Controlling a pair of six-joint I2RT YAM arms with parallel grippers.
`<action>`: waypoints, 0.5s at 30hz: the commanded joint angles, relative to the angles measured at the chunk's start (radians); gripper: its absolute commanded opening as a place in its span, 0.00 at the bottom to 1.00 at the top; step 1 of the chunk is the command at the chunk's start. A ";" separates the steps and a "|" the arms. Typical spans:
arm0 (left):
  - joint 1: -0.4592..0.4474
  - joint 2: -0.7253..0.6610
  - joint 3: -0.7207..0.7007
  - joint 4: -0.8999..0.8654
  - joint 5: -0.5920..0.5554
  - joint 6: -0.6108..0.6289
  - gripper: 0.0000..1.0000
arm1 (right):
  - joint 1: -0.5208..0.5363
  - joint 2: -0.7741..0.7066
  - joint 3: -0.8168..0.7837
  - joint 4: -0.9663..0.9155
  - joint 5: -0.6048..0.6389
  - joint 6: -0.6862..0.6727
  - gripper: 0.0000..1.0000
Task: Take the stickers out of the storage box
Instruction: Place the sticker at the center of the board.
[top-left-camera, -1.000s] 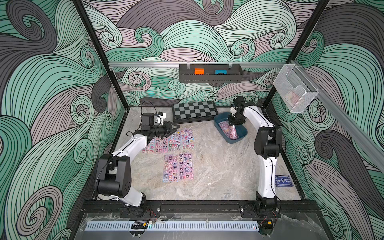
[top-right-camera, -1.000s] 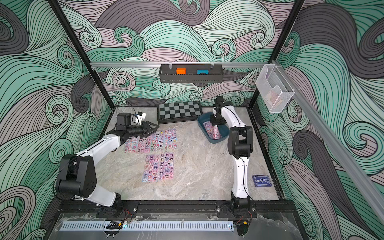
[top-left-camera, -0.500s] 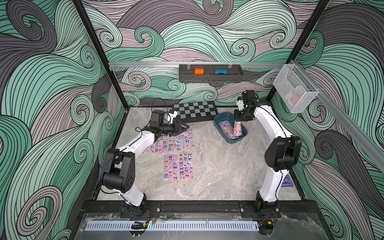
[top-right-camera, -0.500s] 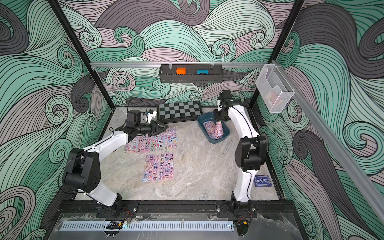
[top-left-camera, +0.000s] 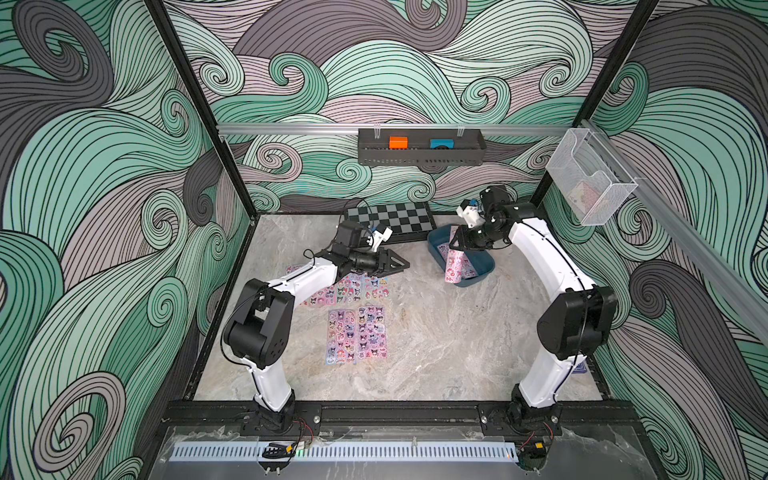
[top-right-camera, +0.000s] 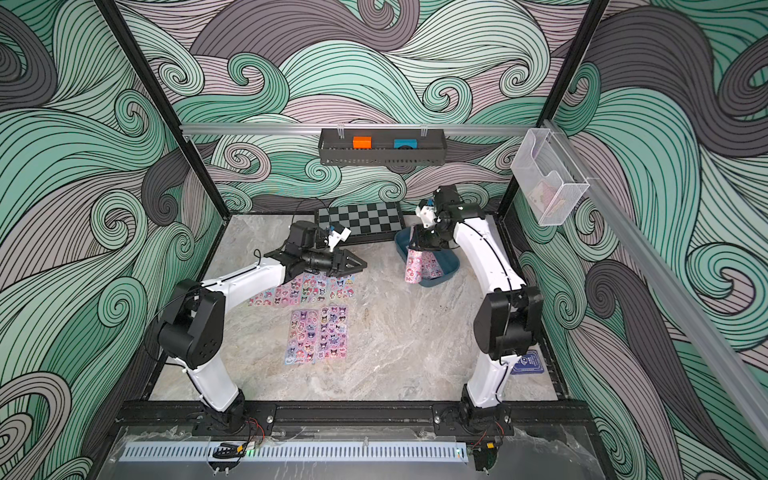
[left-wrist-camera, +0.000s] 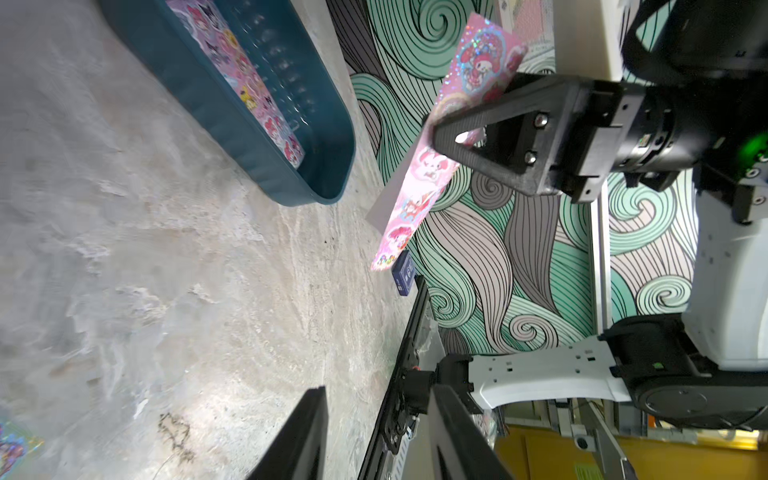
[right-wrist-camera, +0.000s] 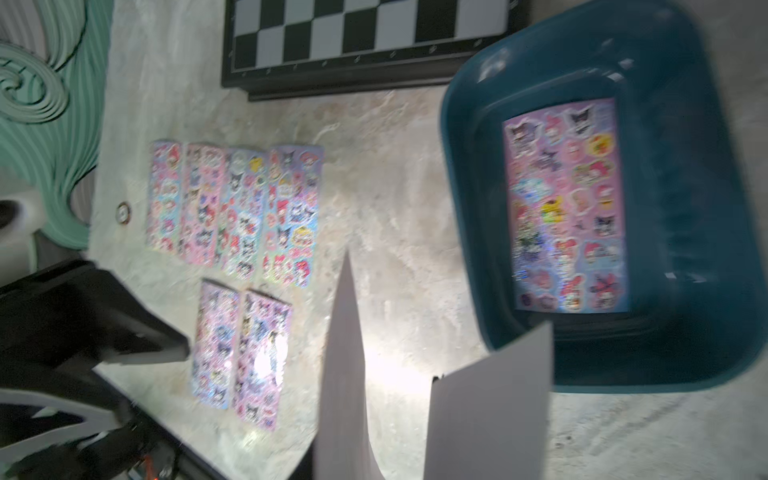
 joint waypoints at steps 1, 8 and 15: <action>-0.032 0.034 0.046 0.085 0.066 -0.004 0.45 | 0.030 -0.017 -0.034 -0.031 -0.181 0.011 0.32; -0.080 0.092 0.081 0.106 0.079 0.000 0.45 | 0.050 -0.003 -0.048 -0.017 -0.262 0.019 0.33; -0.109 0.115 0.085 0.186 0.103 -0.053 0.44 | 0.051 0.002 -0.068 0.002 -0.295 0.025 0.33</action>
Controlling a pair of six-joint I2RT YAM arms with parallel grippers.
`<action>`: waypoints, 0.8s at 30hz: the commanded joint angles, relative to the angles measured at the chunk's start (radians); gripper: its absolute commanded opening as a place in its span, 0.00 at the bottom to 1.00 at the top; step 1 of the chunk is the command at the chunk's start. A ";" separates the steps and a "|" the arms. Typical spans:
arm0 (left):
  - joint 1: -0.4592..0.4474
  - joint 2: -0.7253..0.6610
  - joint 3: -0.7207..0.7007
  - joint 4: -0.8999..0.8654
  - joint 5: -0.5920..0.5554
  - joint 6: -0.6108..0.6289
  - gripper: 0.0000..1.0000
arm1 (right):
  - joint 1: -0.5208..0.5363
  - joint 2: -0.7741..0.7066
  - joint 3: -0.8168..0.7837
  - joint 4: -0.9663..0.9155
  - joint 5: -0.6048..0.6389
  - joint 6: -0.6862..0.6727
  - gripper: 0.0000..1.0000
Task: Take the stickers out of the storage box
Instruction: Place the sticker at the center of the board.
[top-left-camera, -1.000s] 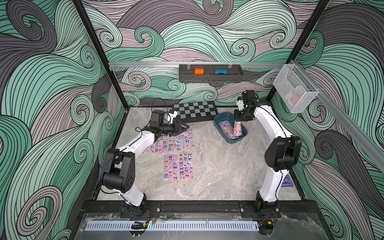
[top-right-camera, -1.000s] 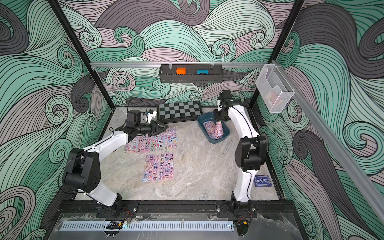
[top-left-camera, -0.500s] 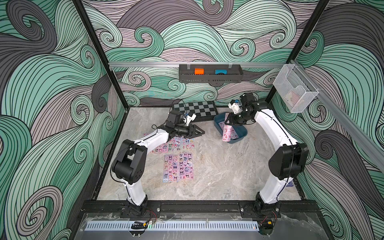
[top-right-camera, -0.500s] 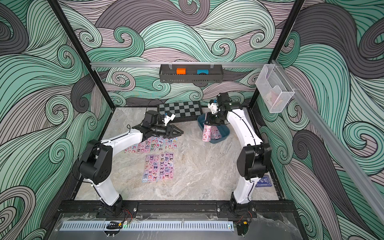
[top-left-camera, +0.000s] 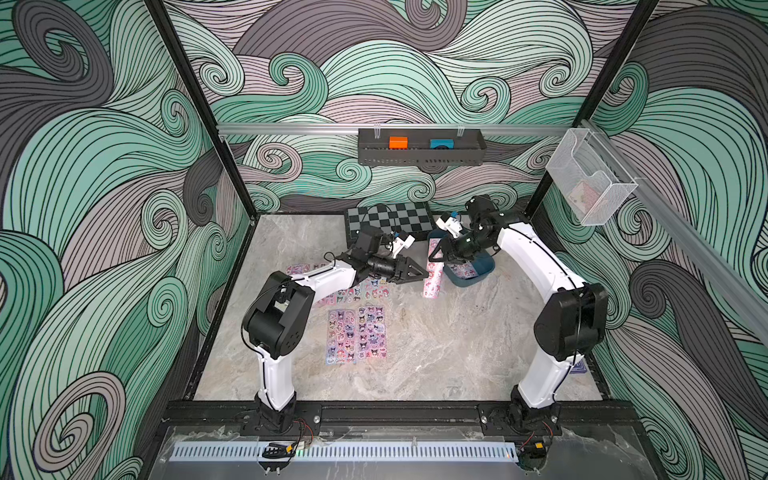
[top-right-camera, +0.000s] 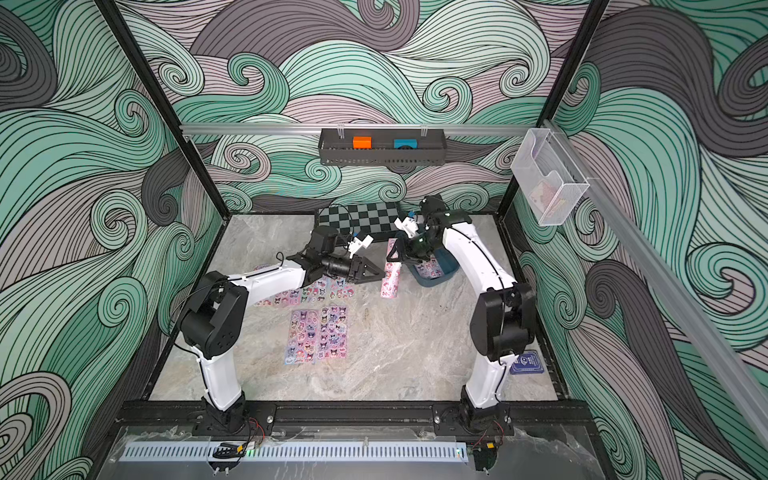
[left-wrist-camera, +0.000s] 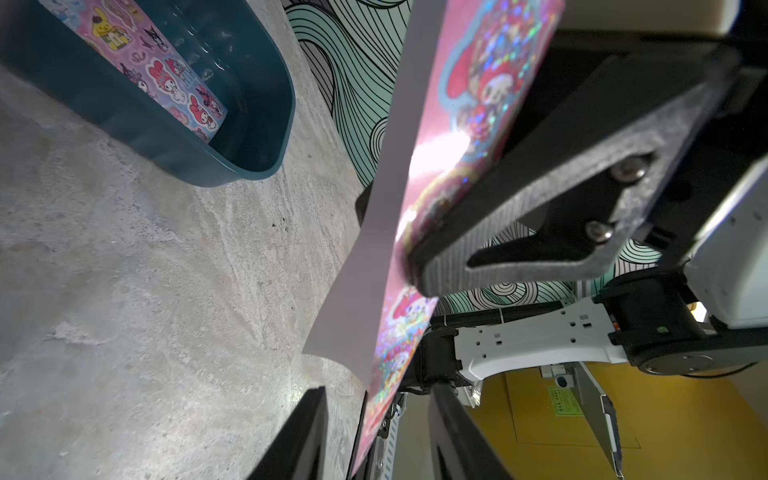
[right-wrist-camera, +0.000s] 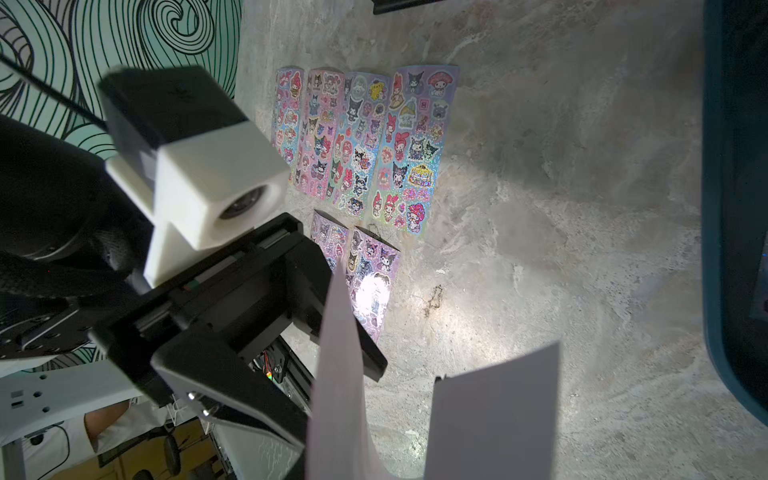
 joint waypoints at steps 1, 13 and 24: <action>-0.020 0.015 0.040 0.059 0.034 -0.018 0.44 | -0.001 0.000 -0.028 0.019 -0.054 0.009 0.33; -0.036 0.029 0.039 0.136 0.048 -0.081 0.13 | -0.007 -0.007 -0.058 0.067 -0.080 0.034 0.33; -0.003 -0.001 0.000 0.152 0.008 -0.102 0.00 | -0.101 -0.098 -0.208 0.243 -0.163 0.124 0.67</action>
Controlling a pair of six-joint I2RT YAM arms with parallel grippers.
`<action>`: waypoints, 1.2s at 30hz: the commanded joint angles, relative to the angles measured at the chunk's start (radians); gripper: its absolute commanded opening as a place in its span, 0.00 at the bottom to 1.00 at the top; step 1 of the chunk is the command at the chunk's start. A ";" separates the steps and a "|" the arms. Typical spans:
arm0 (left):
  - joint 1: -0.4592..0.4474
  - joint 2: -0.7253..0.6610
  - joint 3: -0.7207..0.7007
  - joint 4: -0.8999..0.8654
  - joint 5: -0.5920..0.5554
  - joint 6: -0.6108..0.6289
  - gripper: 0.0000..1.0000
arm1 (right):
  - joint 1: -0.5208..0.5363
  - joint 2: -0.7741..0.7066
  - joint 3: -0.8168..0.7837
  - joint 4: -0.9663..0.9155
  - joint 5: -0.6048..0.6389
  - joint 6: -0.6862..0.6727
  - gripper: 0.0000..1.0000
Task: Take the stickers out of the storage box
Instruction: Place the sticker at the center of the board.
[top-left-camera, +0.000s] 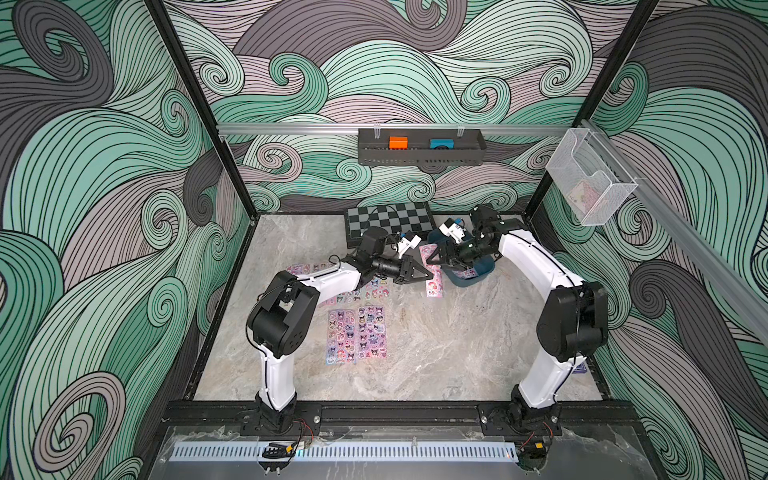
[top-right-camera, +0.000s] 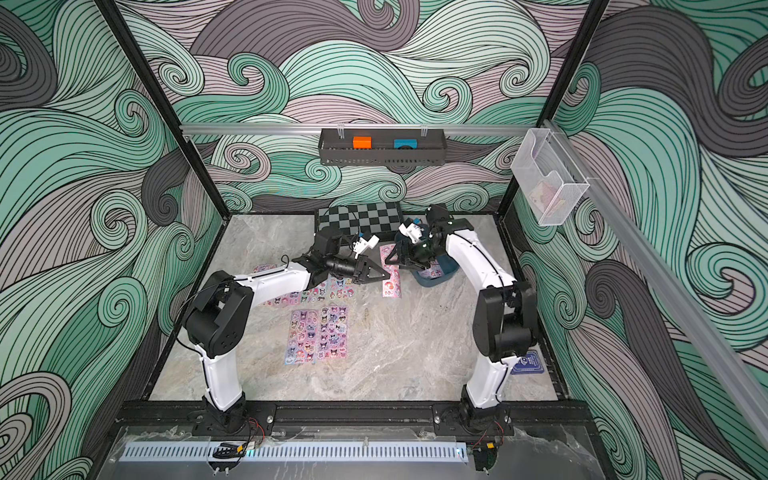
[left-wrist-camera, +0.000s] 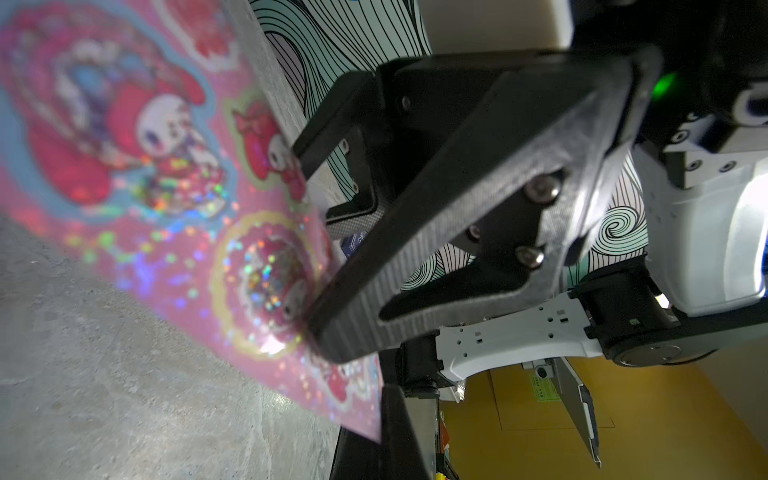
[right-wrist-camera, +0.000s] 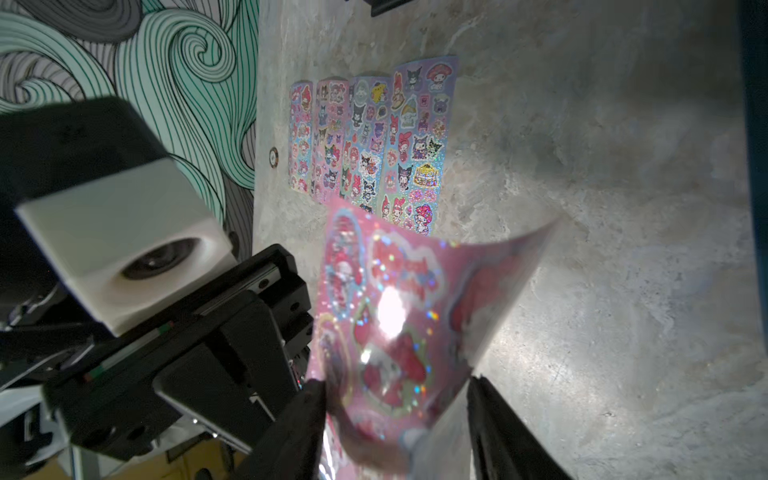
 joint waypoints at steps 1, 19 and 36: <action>0.027 -0.024 -0.006 0.047 -0.008 -0.021 0.00 | -0.046 -0.079 -0.058 0.125 -0.087 0.060 0.71; 0.061 -0.163 -0.110 0.307 -0.020 -0.191 0.00 | 0.021 -0.112 -0.340 0.875 -0.408 0.602 0.96; 0.102 -0.128 -0.105 0.133 -0.043 -0.094 0.00 | 0.001 -0.190 -0.339 0.861 -0.409 0.607 0.85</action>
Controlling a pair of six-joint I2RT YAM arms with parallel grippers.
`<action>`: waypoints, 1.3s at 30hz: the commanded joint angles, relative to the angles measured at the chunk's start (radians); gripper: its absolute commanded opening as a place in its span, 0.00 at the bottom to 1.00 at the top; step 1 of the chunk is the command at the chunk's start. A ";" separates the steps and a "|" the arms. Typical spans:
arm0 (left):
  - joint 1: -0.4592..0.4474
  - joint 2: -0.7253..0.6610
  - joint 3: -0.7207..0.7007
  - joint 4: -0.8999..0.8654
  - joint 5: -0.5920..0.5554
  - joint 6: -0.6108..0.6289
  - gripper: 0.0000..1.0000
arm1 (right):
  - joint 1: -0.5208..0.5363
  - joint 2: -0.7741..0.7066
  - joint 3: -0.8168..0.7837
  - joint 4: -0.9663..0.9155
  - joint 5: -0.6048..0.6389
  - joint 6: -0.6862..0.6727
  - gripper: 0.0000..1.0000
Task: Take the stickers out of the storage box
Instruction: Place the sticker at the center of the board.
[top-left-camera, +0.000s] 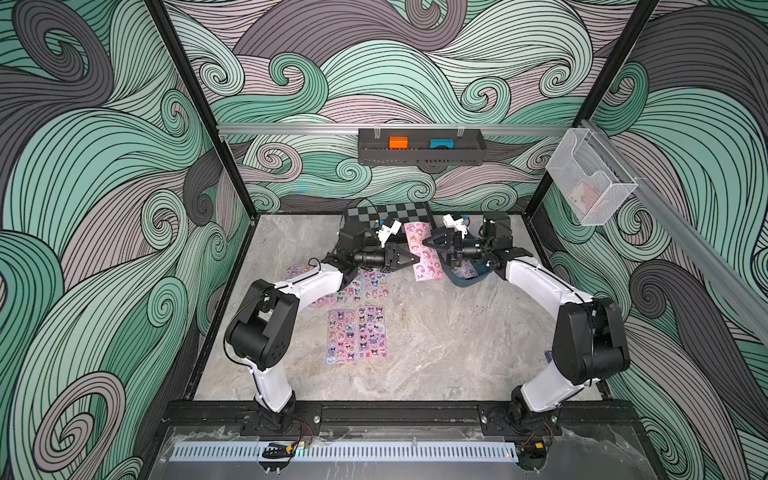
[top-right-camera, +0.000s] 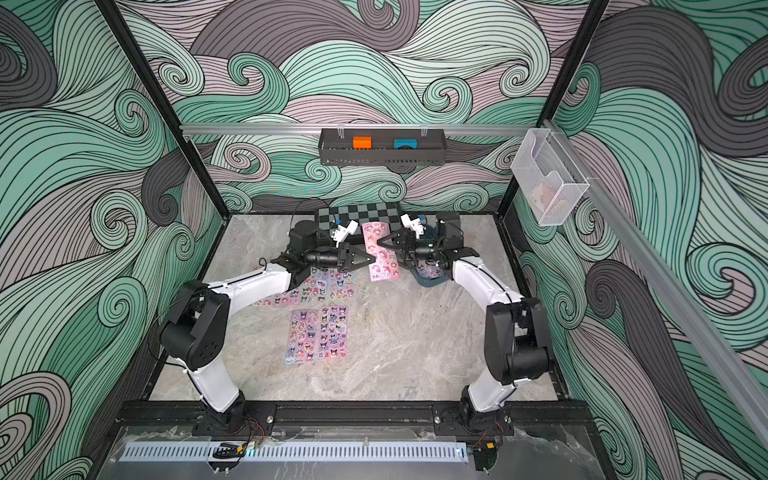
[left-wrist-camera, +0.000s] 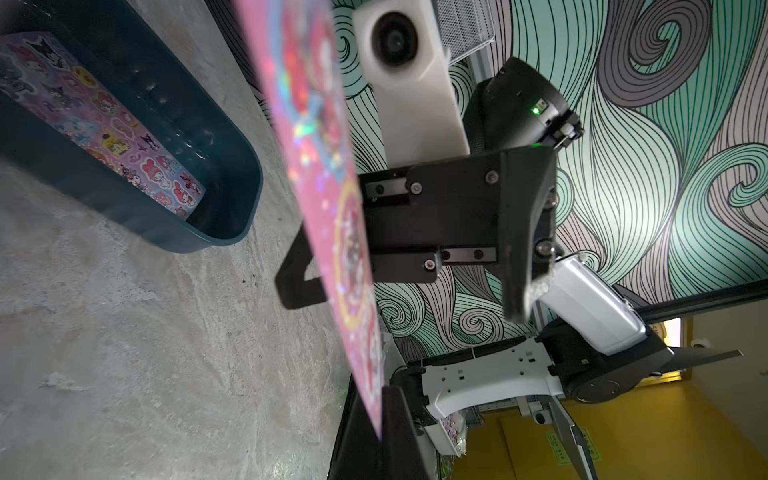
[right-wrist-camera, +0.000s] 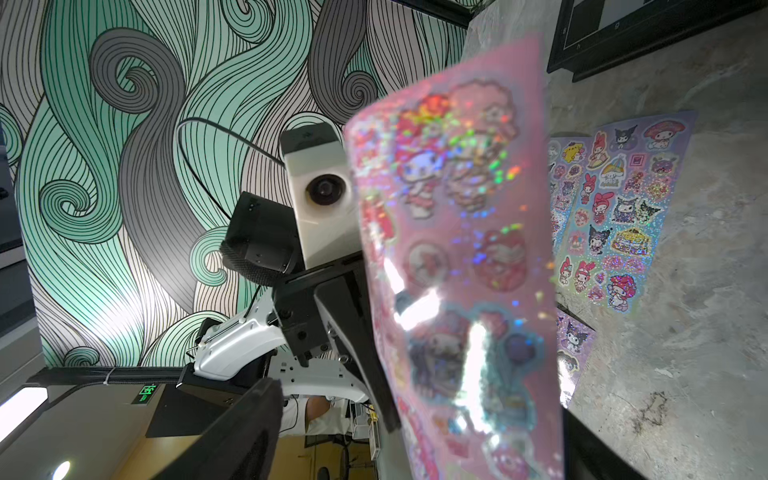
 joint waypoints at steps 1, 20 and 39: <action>0.010 0.016 0.001 -0.021 0.001 0.029 0.00 | 0.001 -0.030 0.013 -0.041 -0.001 -0.039 0.83; 0.039 0.017 0.021 -0.254 -0.071 0.175 0.28 | 0.027 0.041 0.088 -0.333 0.175 -0.262 0.03; 0.252 -0.124 -0.160 -0.309 -0.231 0.169 0.38 | 0.154 0.393 0.237 -0.371 0.332 -0.332 0.07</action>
